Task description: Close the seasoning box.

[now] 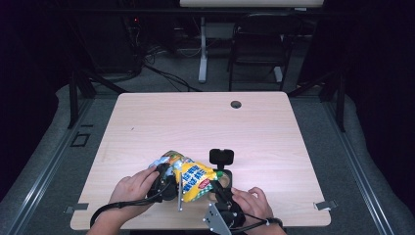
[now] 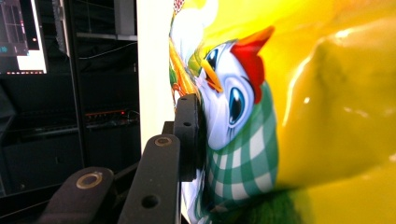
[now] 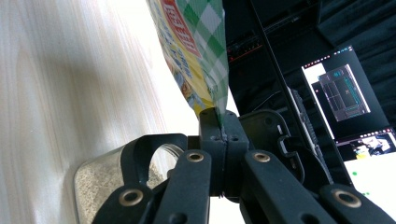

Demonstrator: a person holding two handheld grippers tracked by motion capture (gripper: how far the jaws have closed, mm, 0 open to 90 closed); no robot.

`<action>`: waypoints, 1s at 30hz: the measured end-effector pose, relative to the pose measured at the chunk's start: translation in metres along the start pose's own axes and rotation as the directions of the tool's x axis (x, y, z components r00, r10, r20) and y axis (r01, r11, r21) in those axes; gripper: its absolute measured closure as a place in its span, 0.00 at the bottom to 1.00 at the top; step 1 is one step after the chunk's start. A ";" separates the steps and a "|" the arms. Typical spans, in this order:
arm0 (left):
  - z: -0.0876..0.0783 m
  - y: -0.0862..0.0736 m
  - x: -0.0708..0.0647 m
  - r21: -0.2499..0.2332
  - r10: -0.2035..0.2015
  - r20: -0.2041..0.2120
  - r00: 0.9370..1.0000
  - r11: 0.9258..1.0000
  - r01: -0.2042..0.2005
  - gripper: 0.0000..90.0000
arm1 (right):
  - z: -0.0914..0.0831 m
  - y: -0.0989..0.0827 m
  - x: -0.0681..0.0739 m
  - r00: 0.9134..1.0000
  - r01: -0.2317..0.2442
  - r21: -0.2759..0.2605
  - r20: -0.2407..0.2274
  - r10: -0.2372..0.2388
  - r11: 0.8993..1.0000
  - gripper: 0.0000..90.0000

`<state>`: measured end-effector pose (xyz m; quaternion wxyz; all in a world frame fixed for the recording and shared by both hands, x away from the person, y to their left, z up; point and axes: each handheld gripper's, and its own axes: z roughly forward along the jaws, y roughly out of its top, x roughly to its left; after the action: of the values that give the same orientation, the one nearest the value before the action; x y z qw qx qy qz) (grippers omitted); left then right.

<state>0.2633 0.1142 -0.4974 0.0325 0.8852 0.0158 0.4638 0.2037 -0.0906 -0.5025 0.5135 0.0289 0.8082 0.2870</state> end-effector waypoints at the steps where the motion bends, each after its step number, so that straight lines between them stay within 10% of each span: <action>1: 0.000 -0.001 0.000 -0.006 -0.017 0.005 1.000 1.000 0.017 0.83 | 0.000 0.000 -0.001 1.000 0.001 0.000 0.001 -0.001 1.000 1.00; 14: 0.001 -0.008 -0.004 -0.023 -0.111 0.059 0.992 0.993 0.113 0.83 | 0.000 0.008 -0.006 1.000 0.016 -0.012 0.013 -0.016 1.000 1.00; 30: 0.015 -0.014 -0.015 -0.072 -0.233 0.170 0.958 0.966 0.248 0.82 | 0.003 0.010 -0.006 1.000 0.027 -0.009 0.008 -0.027 1.000 1.00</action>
<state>0.2665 0.1271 -0.5194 0.1309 0.9085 0.0992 0.3842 0.2068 -0.0832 -0.4938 0.5208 0.0166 0.8051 0.2835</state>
